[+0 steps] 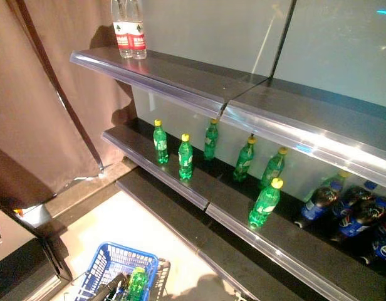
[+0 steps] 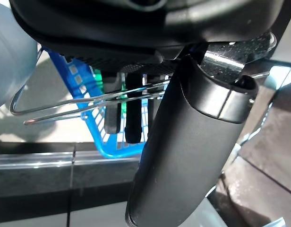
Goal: Pick up the drink and place into the basket.
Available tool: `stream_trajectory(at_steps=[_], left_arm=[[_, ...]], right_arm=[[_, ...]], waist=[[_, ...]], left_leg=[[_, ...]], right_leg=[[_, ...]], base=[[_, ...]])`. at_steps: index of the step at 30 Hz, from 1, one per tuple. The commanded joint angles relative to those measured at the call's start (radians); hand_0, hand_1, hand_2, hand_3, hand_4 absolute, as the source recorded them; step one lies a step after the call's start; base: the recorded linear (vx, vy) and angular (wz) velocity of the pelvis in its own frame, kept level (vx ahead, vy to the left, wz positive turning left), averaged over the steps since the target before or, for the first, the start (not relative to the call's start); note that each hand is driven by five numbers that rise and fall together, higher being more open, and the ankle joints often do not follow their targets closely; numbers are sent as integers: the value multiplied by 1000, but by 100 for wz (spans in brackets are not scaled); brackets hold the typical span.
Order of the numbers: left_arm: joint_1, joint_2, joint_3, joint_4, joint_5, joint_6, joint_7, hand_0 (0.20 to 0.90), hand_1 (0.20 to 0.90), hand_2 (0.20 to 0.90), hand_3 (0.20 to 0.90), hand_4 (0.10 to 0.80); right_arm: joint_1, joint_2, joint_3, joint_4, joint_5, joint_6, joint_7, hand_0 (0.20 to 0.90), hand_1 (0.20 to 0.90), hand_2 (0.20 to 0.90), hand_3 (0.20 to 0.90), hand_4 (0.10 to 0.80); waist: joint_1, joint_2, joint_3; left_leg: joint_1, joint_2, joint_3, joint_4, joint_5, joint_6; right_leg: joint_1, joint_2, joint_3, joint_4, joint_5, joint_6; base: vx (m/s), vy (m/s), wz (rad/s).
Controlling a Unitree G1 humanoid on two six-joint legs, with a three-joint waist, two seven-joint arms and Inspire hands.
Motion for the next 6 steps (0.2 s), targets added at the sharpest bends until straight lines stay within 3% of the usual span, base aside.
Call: stream_trajectory(at_steps=[1, 6], left_arm=[[-50, 21, 14, -89, 5, -59, -172, 300, 300, 300, 200, 100], [-51, 19, 14, -83, 11, -56, -168, 300, 300, 300, 200, 100]], right_arm=[[-64, -57, 15, 15, -13, -60, -20, 900, 900, 900, 900, 800], [-63, -59, 15, 21, -20, -66, -22, 900, 900, 900, 900, 800]], waist=[[28, 6, 0], [29, 5, -1]], left_leg=[[24, -89, 1, 85, -146, 32], [24, -89, 1, 82, -145, 30]], right_leg=[[-28, 35, -56, -46, 89, -5], [-26, 36, -57, -49, 89, -5]], base=[[0, 0, 0], [0, 0, 0]])
